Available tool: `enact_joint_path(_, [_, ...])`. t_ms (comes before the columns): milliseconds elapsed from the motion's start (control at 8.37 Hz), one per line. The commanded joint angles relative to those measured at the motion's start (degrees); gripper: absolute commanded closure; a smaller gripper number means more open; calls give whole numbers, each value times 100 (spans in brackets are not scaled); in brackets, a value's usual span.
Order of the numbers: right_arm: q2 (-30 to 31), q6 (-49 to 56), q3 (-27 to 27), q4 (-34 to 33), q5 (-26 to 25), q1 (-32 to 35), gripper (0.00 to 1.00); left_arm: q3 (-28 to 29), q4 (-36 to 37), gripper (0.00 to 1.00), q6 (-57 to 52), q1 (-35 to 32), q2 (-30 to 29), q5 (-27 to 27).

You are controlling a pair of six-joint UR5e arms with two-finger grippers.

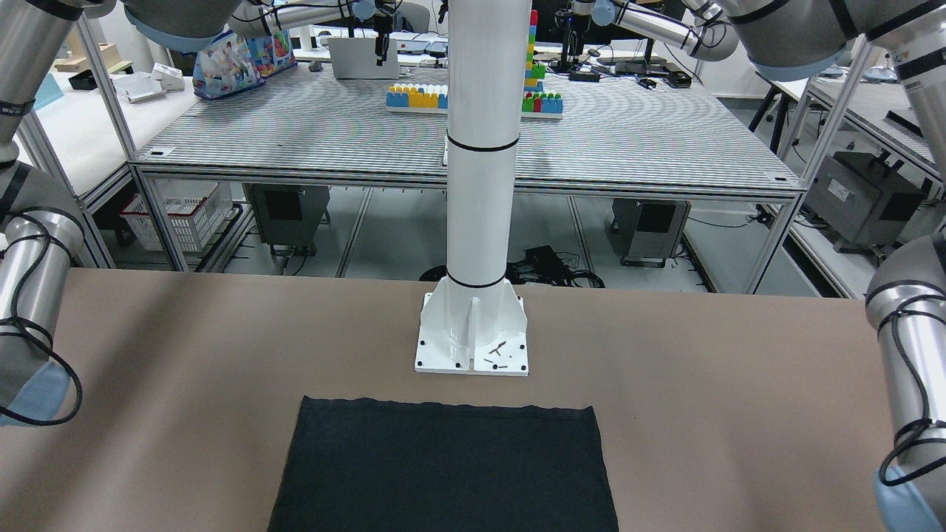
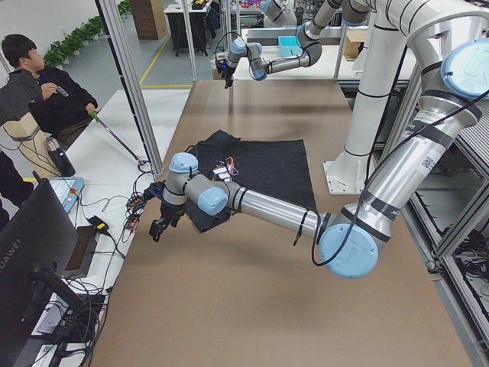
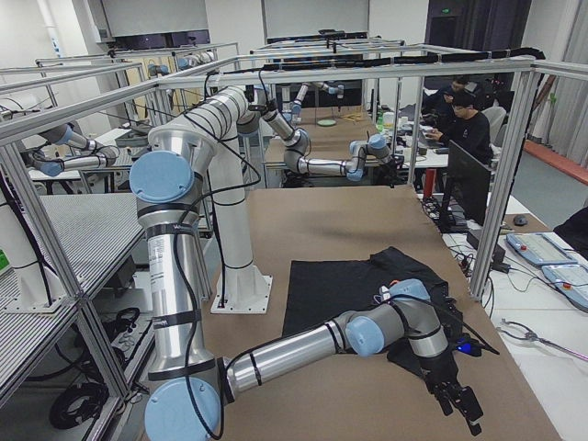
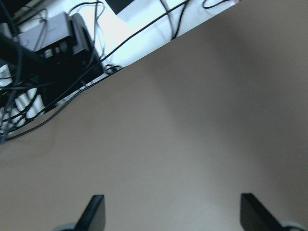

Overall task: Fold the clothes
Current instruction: 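Move the left gripper to the black shirt's sleeve while the right gripper approaches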

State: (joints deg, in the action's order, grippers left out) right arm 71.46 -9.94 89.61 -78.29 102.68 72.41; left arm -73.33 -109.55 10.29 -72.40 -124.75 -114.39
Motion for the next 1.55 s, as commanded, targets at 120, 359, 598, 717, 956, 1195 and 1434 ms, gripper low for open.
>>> enact_joint_path(120, [-220,-1123,-707,1191,427,-605,7,1257,-1506,0,1053,779,-383,-547])
enact_joint_path(359, [-220,-1369,-743,1429,446,-859,7,1487,-1789,0,1264,1016,-401,-620])
enact_joint_path(598, [-220,-1668,-734,1632,437,-1045,7,1699,-1859,0,1343,1088,-516,-1074])
enact_joint_path(717, [-220,-1678,-734,1650,428,-1062,6,1734,-1929,0,1353,1184,-516,-1077])
enact_joint_path(956, [-211,-1669,-734,1650,402,-1098,6,1822,-2009,0,1353,1298,-516,-1077])
enact_joint_path(1195, [-202,-1669,-734,1659,384,-1098,6,1875,-2018,16,1484,1368,-551,-1077])
enact_joint_path(1434, [-202,-1669,-734,1668,367,-1194,6,2042,-2096,42,1493,1378,-630,-1077])
